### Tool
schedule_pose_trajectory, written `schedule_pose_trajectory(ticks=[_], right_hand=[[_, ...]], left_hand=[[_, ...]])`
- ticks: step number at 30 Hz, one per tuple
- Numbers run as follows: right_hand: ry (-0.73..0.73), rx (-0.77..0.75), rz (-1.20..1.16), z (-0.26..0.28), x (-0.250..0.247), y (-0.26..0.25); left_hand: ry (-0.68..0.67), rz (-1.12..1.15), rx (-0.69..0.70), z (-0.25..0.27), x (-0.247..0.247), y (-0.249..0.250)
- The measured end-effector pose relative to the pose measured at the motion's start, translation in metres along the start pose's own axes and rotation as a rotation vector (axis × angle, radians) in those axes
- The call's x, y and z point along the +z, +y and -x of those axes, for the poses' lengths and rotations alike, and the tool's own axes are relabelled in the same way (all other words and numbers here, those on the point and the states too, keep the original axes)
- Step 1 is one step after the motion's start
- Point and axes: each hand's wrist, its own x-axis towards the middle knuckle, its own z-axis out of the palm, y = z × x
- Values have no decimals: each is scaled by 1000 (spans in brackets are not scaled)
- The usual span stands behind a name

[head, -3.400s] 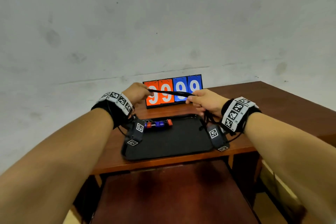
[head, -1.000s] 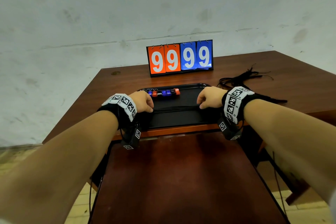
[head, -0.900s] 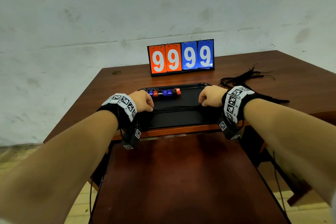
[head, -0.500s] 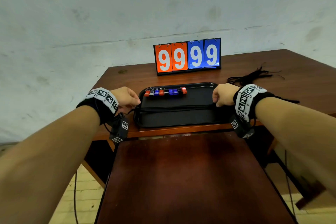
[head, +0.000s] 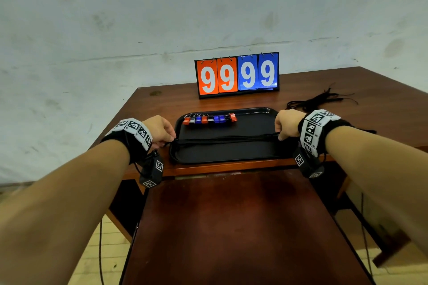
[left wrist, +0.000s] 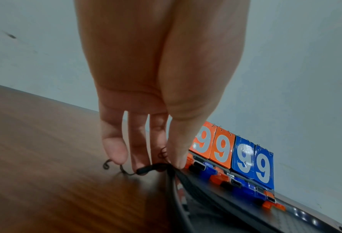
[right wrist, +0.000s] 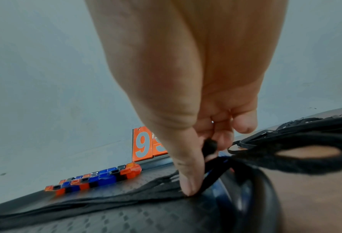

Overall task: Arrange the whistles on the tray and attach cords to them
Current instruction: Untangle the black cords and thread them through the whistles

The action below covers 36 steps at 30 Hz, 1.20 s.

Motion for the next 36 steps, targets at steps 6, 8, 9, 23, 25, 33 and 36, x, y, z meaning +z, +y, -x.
schedule_pose_trajectory(ticks=[6,8,9,23,25,33,36], right_hand=[[63,14,-153,3,-2,14],[77,25,-218,3,-2,21],[90,32,-248,3,-1,24],[138,118,-429,7,6,38],[119,109,-363,9,5,37],[146,-44,-253,8,6,26],[107,-81,-172,7,8,19]], left_hand=[[56,61,-23,-2,4,0],[70,73,-37,-3,5,0],[73,82,-40,-3,5,1],[94,91,-91,0,7,1],[88,76,-87,2,7,3],[52,60,-59,6,6,13],[9,-9,-32,4,7,12]])
